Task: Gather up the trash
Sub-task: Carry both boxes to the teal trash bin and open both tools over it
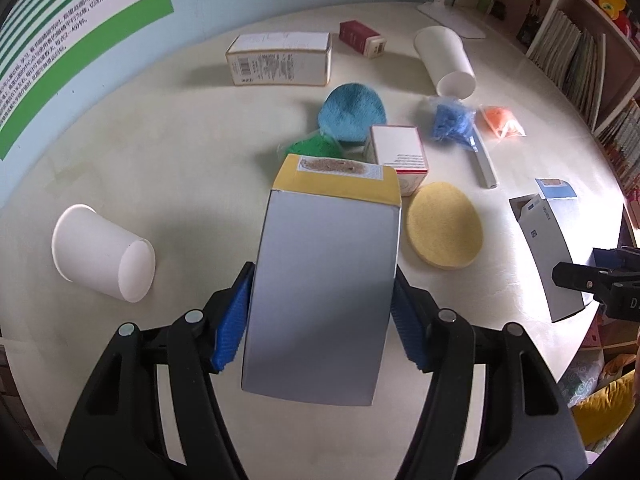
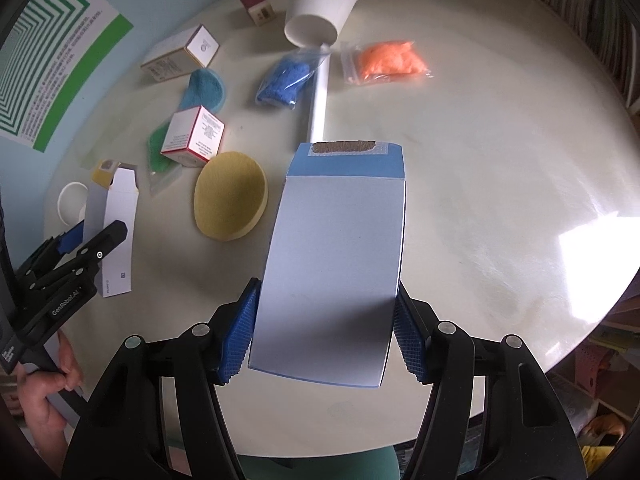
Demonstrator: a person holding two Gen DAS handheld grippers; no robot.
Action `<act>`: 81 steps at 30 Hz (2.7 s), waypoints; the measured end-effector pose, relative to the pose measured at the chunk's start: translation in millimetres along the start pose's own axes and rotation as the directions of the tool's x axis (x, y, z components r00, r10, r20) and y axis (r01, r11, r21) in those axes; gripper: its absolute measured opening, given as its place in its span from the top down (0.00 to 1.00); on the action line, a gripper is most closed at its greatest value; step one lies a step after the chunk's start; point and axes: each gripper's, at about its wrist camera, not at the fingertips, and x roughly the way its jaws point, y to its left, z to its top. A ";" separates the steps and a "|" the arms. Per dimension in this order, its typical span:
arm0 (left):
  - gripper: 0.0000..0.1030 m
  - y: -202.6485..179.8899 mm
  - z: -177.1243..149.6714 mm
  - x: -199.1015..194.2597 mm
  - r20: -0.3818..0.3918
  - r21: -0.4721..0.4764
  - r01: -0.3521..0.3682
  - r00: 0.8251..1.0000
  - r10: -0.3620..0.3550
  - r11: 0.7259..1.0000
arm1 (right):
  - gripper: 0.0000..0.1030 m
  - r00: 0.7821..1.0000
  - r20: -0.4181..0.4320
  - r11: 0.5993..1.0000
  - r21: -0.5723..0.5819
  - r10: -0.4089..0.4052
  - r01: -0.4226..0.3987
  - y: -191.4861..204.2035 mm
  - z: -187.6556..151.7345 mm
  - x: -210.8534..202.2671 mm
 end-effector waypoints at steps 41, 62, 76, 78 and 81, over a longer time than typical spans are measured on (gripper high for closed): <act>0.40 -364.5 -124.4 -50.1 -0.135 0.668 0.268 0.961 -0.240 0.694 | 0.39 0.984 0.150 0.799 0.601 -0.097 -0.013 -243.4 -288.7 -114.8; 0.40 -545.6 -270.4 31.2 -0.412 0.811 0.419 0.905 -0.111 0.409 | 0.39 0.998 0.061 0.518 0.853 0.018 -0.061 -377.4 -468.8 -28.0; 0.20 -583.2 -320.3 150.9 -0.558 0.754 0.476 0.828 0.060 0.452 | 0.26 0.969 0.131 0.368 0.907 0.208 -0.202 -438.1 -489.5 85.4; 0.17 -586.5 -318.5 151.3 -0.540 0.756 0.465 0.841 0.038 0.460 | 0.23 0.973 0.132 0.368 0.909 0.189 -0.195 -442.4 -490.1 84.3; 0.16 -590.6 -320.0 152.2 -0.512 0.780 0.438 0.857 0.054 0.446 | 0.23 0.974 0.139 0.353 0.915 0.178 -0.195 -446.3 -493.4 78.7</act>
